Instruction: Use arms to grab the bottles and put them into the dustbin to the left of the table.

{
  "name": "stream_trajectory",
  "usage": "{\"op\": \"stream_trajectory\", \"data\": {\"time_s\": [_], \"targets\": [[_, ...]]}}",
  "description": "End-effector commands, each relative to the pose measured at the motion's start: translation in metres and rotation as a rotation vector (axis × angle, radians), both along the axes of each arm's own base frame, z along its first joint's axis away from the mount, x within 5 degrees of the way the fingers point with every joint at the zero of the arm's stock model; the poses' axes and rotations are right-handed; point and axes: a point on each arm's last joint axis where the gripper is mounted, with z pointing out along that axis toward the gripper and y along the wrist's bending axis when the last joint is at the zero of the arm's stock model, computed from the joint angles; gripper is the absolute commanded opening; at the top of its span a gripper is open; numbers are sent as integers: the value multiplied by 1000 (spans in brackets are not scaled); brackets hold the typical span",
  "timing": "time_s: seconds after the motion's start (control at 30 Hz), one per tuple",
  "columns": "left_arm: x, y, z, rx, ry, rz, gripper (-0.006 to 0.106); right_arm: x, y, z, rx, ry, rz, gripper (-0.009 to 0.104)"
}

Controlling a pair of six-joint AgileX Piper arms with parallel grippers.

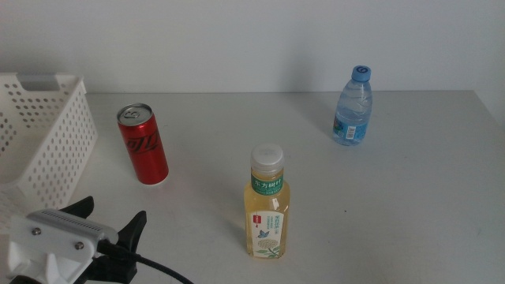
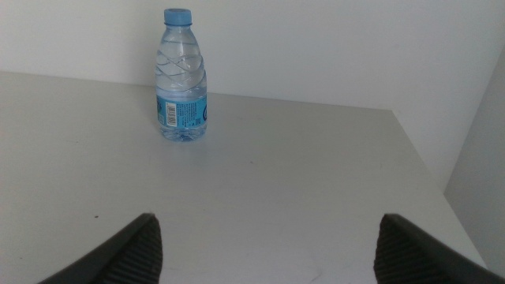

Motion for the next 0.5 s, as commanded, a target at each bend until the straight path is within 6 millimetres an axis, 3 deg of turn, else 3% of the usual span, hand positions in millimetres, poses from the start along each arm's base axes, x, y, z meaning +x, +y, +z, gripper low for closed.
{"op": "stream_trajectory", "data": {"time_s": [0.0,0.47], "targets": [[-3,-1,16,-72,-166,-9,92,-1,-1,11,-5,-103,-7,94],[-3,-5,14,-76,-156,-56,92,-1,-1,11,-5,-103,-7,94]]}}
